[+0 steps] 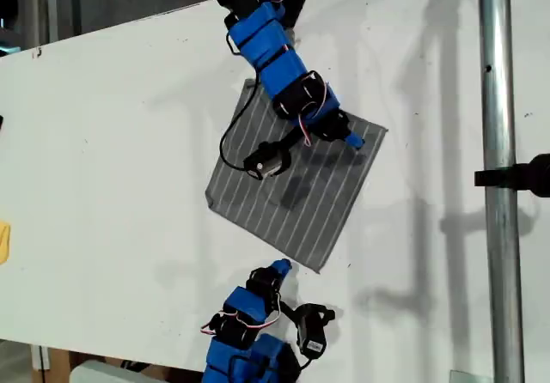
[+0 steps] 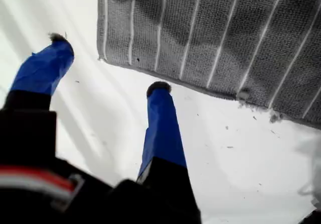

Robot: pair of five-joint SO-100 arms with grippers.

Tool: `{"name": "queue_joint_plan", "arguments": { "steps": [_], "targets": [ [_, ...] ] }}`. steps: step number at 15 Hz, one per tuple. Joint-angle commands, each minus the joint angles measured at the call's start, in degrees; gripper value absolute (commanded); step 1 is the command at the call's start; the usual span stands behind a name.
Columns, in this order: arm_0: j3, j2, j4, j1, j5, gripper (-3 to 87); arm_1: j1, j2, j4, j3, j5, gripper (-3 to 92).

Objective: Grasp corners of a towel and fold twice.

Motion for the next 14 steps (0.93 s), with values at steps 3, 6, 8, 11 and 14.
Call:
{"name": "queue_joint_plan", "arguments": {
  "steps": [3, 6, 8, 11, 14],
  "targets": [
    [-3.0, 0.2, -0.4, 1.1, -0.1, -2.7, -2.9, -7.6, 1.0, -8.7, 1.9, 32.1],
    [-2.6, 0.1, -0.6, 1.3, -0.4, -2.7, -4.1, -15.5, 0.1, -13.0, 3.2, 31.4],
    [-2.4, 0.0, -0.7, 1.3, -0.6, -2.7, -4.0, -19.6, -2.5, -13.3, 4.0, 28.5],
    [-2.1, 0.0, -0.9, 1.6, -1.0, -2.7, -2.7, -22.5, -7.2, -13.3, 3.9, 5.9],
    [-2.0, 0.0, -1.1, 1.9, -1.7, -2.6, -2.1, -22.8, -10.5, -13.2, 3.3, -0.2]
  ]
}}
